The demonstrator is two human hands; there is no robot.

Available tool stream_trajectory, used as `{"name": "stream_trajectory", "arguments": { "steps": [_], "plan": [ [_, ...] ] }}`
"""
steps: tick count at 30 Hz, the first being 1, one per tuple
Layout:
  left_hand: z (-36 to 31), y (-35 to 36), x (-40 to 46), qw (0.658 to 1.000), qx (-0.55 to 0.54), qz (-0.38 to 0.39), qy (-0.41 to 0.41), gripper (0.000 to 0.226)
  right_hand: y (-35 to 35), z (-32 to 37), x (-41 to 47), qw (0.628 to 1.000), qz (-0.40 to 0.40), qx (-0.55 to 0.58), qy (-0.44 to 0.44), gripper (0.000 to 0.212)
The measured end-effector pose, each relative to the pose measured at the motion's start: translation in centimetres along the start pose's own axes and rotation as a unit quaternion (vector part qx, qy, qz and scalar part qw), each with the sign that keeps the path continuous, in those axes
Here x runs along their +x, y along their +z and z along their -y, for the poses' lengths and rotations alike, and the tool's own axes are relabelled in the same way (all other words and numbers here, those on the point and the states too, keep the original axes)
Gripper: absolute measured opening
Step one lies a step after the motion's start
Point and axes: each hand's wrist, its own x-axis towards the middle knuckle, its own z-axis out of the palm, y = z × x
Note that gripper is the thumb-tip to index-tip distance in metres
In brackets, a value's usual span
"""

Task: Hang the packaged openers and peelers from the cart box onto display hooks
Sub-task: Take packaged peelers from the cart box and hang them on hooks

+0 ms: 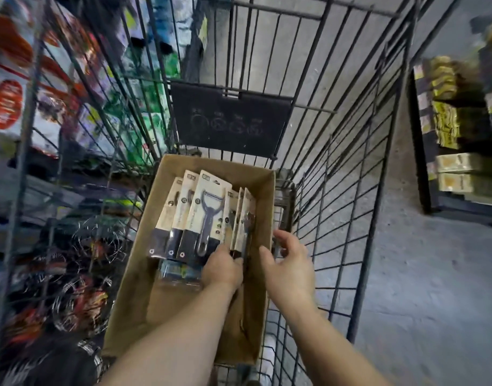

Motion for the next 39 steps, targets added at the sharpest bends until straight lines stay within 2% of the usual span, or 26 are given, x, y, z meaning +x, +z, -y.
{"name": "stream_trajectory", "arguments": {
  "steps": [2,5,8,11,13,15,20,23,28,31,34,39],
  "plan": [
    [0.4,-1.0,0.0,0.999,-0.047,0.000,-0.007,0.029,0.1,0.2,-0.2,1.000,0.004,0.008,0.007,0.042],
    [1.6,-3.3,-0.3,0.983,-0.185,0.001,-0.003,0.009,0.6,0.7,-0.5,1.000,0.012,0.018,0.012,0.043],
    [3.0,-6.0,-1.3,0.958,-0.287,0.016,0.011,0.011,1.2,1.1,-0.4,0.998,0.039,0.044,0.036,0.050],
    [3.6,-8.0,-2.7,0.934,-0.354,0.052,0.006,0.015,1.8,1.7,-0.5,0.980,0.101,0.147,0.085,0.064],
    [3.7,-8.8,-3.7,0.919,-0.387,0.073,0.013,0.022,2.1,2.1,-0.5,0.964,0.130,0.201,0.116,0.062],
    [4.0,-9.5,-4.4,0.911,-0.406,0.072,0.028,0.020,2.1,2.7,-0.6,0.954,0.143,0.232,0.125,0.055],
    [4.9,-12.0,-6.8,0.888,-0.454,0.076,0.014,0.036,0.1,4.5,-1.4,0.956,0.120,0.242,0.115,0.051],
    [5.4,-14.1,-8.5,0.875,-0.481,0.047,0.036,0.021,-1.6,5.8,-2.6,0.968,0.099,0.218,0.076,0.045],
    [5.7,-18.1,-13.2,0.866,-0.489,0.002,0.106,0.006,-4.2,8.9,-6.6,0.975,0.126,0.180,-0.022,0.048],
    [6.6,-20.4,-17.7,0.859,-0.493,-0.019,0.135,0.012,-6.1,11.0,-10.3,0.972,0.140,0.164,-0.098,0.049],
    [9.0,-21.6,-23.0,0.845,-0.503,-0.076,0.166,0.017,-7.8,12.2,-15.1,0.957,0.174,0.161,-0.170,0.048],
    [16.3,-22.0,-35.3,0.791,-0.556,-0.176,0.182,0.033,-9.5,12.5,-25.9,0.908,0.242,0.174,-0.296,0.043]
  ]
}}
